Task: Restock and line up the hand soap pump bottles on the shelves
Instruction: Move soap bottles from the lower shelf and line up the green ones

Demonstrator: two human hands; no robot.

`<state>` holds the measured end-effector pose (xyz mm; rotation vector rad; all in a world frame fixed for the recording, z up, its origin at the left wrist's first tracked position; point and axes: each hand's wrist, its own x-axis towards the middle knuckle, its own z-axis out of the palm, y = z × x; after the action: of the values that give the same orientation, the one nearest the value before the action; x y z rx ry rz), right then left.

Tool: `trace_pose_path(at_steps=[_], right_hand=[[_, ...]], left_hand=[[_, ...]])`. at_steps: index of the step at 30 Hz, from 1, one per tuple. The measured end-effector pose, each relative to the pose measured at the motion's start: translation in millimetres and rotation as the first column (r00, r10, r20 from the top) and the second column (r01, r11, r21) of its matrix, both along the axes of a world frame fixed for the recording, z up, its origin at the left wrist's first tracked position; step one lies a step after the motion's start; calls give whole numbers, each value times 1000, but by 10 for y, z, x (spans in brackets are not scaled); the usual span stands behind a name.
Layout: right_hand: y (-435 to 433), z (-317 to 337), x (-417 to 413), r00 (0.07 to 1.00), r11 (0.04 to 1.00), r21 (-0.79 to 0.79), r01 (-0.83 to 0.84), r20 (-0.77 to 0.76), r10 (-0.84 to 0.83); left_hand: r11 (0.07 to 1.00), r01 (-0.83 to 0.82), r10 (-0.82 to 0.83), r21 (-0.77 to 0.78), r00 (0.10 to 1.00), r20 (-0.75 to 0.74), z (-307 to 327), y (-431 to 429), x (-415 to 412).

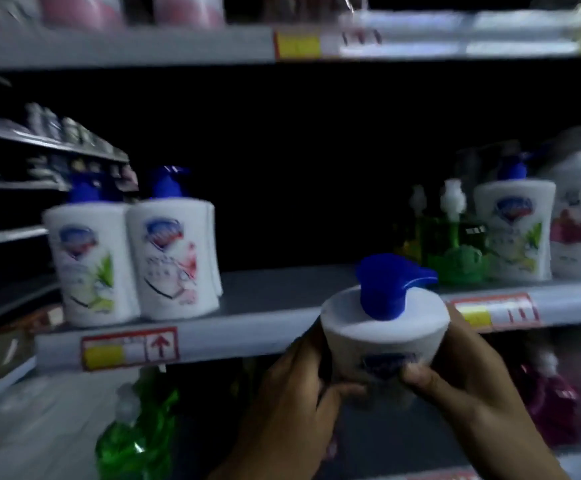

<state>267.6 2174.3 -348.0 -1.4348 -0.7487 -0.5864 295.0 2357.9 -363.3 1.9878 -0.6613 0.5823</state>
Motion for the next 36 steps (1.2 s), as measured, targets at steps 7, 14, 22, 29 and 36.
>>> trace_pose_path(at_steps=[7, 14, 22, 29, 36], right_hand=[[682, 873, 510, 980, 994, -108, -1, 199, 23], [796, 875, 1068, 987, 986, -165, 4, -159, -31], [759, 859, 1229, 949, 835, -542, 97, -202, -242], [1010, 899, 1351, 943, 821, -561, 108, -203, -262], [1179, 879, 1468, 937, 793, -592, 148, -172, -303]], left_hand=[[991, -121, 126, -65, 988, 90, 869, 447, 271], [944, -322, 314, 77, 944, 96, 866, 471, 622], [813, -496, 475, 305, 868, 146, 792, 411, 489], [714, -565, 520, 413, 823, 227, 852, 507, 372], [716, -550, 490, 430, 835, 252, 808, 618, 385]])
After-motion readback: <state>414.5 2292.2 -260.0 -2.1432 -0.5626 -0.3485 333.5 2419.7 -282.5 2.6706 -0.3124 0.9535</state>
